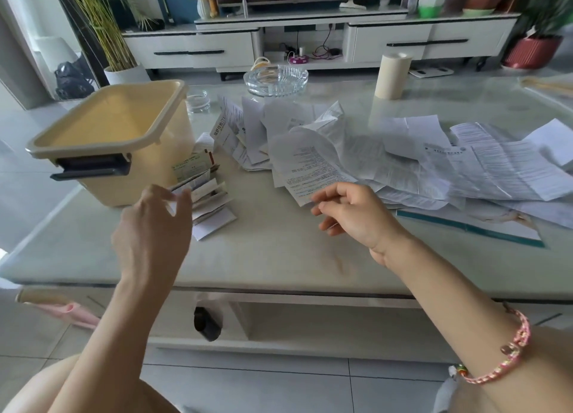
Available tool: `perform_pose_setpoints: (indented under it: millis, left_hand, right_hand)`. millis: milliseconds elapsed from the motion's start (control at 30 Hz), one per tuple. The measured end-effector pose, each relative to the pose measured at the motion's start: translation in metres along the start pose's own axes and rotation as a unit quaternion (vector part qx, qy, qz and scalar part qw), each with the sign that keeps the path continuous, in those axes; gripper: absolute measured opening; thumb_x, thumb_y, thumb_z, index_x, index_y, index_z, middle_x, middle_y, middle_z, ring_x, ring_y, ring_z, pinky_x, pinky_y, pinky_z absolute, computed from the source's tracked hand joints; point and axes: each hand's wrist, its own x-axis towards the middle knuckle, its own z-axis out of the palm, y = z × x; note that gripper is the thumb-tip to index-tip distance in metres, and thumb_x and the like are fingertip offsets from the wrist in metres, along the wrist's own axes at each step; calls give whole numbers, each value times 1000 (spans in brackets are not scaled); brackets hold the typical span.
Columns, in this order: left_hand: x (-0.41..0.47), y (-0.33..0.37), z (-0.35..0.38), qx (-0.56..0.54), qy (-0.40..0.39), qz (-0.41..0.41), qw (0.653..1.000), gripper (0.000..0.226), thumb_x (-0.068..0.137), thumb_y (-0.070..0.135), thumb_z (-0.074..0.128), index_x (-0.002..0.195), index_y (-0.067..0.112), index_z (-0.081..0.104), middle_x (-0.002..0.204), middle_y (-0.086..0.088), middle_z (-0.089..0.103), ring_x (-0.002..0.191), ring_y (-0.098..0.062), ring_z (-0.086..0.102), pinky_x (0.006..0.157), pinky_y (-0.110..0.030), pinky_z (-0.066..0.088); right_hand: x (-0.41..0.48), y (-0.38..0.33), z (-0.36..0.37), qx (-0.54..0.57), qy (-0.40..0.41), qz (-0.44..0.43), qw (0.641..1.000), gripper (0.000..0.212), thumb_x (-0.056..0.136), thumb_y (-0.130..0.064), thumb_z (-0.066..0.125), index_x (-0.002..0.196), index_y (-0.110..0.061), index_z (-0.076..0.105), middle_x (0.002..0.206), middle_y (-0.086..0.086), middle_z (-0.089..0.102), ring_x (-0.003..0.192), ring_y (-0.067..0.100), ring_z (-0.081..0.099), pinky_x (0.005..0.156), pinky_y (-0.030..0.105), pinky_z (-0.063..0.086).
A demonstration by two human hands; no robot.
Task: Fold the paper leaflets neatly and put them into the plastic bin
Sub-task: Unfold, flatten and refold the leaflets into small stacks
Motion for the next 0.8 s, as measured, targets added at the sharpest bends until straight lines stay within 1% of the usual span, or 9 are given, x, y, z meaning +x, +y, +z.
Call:
perform_pose_setpoints:
  millis: [100, 200, 267, 367, 467, 533, 600, 700, 800]
  left_hand:
    - [-1, 14, -10, -115, 40, 47, 991, 28, 97, 30, 45, 95, 6, 61, 54, -1, 53, 52, -24, 44, 51, -29, 31]
    - [-13, 32, -8, -181, -1, 59, 982, 18, 95, 23, 48, 90, 11, 60, 55, -3, 56, 55, -25, 52, 52, -12, 33]
    - [-25, 44, -1, -198, -57, 77, 975, 14, 94, 23, 49, 89, 15, 59, 59, 2, 61, 56, -20, 58, 58, -21, 43]
    - [-40, 55, 10, -203, -131, 121, 963, 12, 91, 27, 48, 90, 20, 58, 65, 6, 62, 52, -16, 60, 55, -38, 52]
    - [-47, 66, 17, -186, -184, 159, 952, 12, 91, 29, 49, 96, 23, 58, 73, 13, 63, 54, -6, 60, 58, -35, 52]
    - [-49, 73, 21, -186, -203, 174, 946, 13, 92, 27, 50, 99, 23, 59, 76, 16, 62, 57, -4, 60, 60, -33, 52]
    - [-50, 78, 22, -193, -208, 183, 941, 14, 91, 27, 50, 101, 23, 59, 78, 17, 62, 60, -5, 60, 61, -33, 52]
    - [-50, 81, 23, -203, -208, 185, 939, 15, 90, 27, 50, 101, 23, 61, 78, 18, 62, 64, -7, 60, 62, -35, 52]
    - [-50, 83, 25, -214, -205, 192, 935, 13, 91, 25, 51, 98, 23, 61, 77, 18, 62, 64, -9, 60, 60, -36, 53]
  right_hand:
    - [5, 4, -21, -104, 65, -48, 991, 18, 89, -2, 51, 86, -17, 62, 82, 1, 64, 64, 11, 56, 62, 18, 46]
    - [14, 14, -40, -278, 153, -119, 941, 17, 88, -5, 51, 95, -12, 64, 91, 2, 62, 80, 15, 55, 70, 16, 39]
    - [20, 21, -46, -365, 165, -150, 904, 21, 89, -9, 52, 106, -8, 64, 108, 11, 58, 101, 26, 52, 86, 24, 37]
    - [26, 26, -36, -444, 105, -154, 876, 37, 93, -25, 51, 127, -12, 57, 138, 14, 41, 127, 31, 36, 104, 35, 25]
    - [35, 26, -28, -467, 61, -148, 870, 50, 97, -39, 41, 142, -18, 38, 156, 11, 10, 142, 25, 9, 112, 31, 6]
    - [41, 25, -28, -455, 53, -133, 879, 55, 98, -43, 37, 146, -19, 29, 157, 11, 2, 144, 23, 1, 113, 31, 0]
    - [46, 24, -31, -418, 72, -143, 894, 52, 98, -41, 39, 144, -18, 34, 157, 11, 7, 144, 22, 4, 113, 30, 1]
    - [49, 17, -42, -389, 176, -189, 884, 44, 95, -40, 44, 132, -17, 53, 153, 14, 22, 142, 25, 18, 112, 32, 10]
    - [48, 16, -77, -437, 207, -63, 873, 40, 95, -39, 45, 131, -22, 53, 155, 15, 15, 143, 28, 11, 114, 38, 10]
